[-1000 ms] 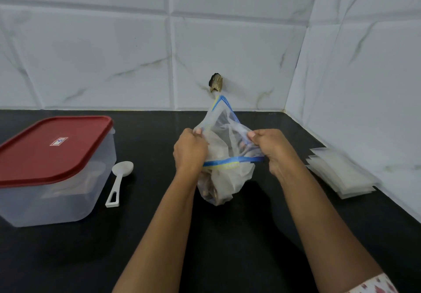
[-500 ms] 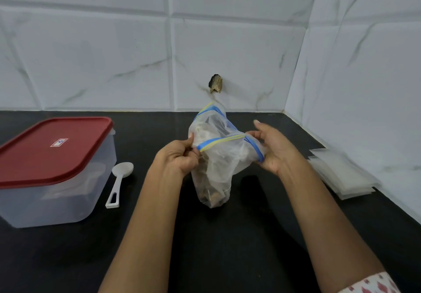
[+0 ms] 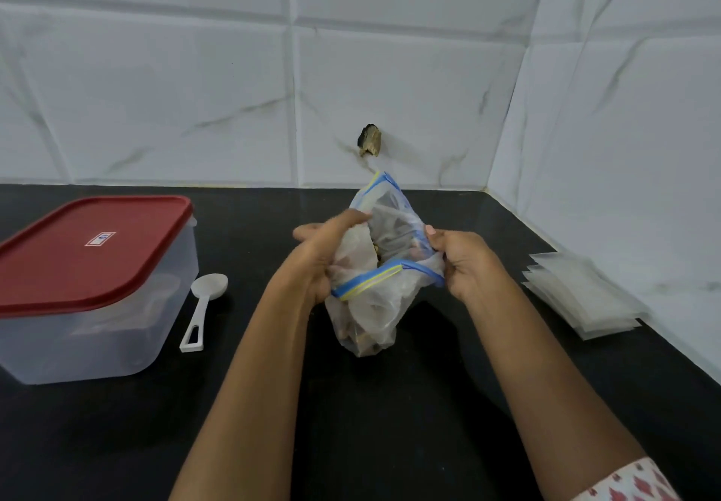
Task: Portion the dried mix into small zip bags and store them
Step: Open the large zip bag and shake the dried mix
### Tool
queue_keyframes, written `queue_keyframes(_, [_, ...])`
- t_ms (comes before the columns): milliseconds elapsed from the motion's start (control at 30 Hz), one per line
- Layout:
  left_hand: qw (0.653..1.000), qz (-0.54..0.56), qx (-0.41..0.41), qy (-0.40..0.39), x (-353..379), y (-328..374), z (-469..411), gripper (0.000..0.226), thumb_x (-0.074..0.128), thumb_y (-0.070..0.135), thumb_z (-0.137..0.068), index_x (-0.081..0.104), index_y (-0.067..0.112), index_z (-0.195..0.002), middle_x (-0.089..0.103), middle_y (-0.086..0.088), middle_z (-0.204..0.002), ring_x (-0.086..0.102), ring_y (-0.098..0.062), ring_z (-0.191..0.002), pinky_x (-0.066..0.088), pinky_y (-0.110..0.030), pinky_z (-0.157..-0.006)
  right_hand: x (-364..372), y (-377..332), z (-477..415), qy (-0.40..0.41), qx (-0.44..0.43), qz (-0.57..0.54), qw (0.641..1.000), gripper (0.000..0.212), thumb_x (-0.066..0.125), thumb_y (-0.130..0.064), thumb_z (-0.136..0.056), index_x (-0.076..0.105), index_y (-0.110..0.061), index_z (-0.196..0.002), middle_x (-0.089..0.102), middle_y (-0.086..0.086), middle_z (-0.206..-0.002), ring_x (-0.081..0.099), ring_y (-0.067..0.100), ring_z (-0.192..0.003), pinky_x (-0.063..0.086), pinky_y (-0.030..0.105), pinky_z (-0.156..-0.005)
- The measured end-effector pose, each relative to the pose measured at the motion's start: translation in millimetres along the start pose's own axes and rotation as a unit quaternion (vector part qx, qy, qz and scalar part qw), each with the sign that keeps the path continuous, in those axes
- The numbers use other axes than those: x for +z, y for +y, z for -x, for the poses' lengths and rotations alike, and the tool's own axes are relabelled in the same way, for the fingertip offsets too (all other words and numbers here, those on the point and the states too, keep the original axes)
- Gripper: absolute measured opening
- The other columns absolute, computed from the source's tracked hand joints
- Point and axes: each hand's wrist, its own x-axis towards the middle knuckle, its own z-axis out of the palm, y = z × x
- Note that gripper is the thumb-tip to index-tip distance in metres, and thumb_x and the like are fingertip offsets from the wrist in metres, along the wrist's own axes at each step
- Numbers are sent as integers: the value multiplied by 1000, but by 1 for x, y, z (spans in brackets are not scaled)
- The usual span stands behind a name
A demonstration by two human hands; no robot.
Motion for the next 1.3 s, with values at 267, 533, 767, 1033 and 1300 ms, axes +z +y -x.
queue_keyframes(267, [990, 119, -30, -75, -3, 1, 3, 33, 45, 24, -95, 58, 10, -68, 63, -5, -60, 59, -17, -57, 50, -31, -68, 1, -7, 4, -25, 100, -225, 969, 39, 20, 10, -94, 54, 2, -112, 59, 19, -100, 64, 32, -80, 48, 43, -84])
queue_keyframes(533, [910, 354, -122, -179, -13, -3, 5, 20, 49, 10, -70, 64, -2, -70, 62, -7, -75, 60, -16, -71, 52, -26, -83, 2, -7, 6, -72, 70, -58, 993, 28, 40, -17, -97, 64, -1, -99, 67, 19, -89, 70, 26, -67, 58, 34, -57])
queue_keyframes(767, [998, 30, -36, -49, -4, 1, 4, 60, 61, 57, -77, 51, 9, -111, 64, -10, -90, 66, -21, -76, 54, -37, -77, -4, 10, -7, 5, -156, 325, 933, 25, 59, -29, -88, 58, -10, -72, 64, 16, -85, 63, 32, -81, 51, 43, -79])
queue_keyframes(1033, [969, -214, 106, -63, -5, -1, 5, 25, 49, 39, -94, 59, 17, -89, 65, -11, -105, 62, -27, -97, 49, -42, -93, -3, 3, -4, -24, 11, -32, 999, 28, 48, -11, -95, 59, -2, -71, 64, 9, -55, 60, 20, -50, 50, 36, -59])
queue_keyframes(1300, [971, 201, -39, -126, 11, -3, 15, 43, 38, 39, -99, 56, 7, -120, 73, -11, -90, 70, -22, -85, 51, -30, -84, -2, 3, -1, -91, 120, -203, 968, 32, 37, -19, -100, 54, 2, -83, 61, 11, -52, 59, 16, -41, 52, 21, -45])
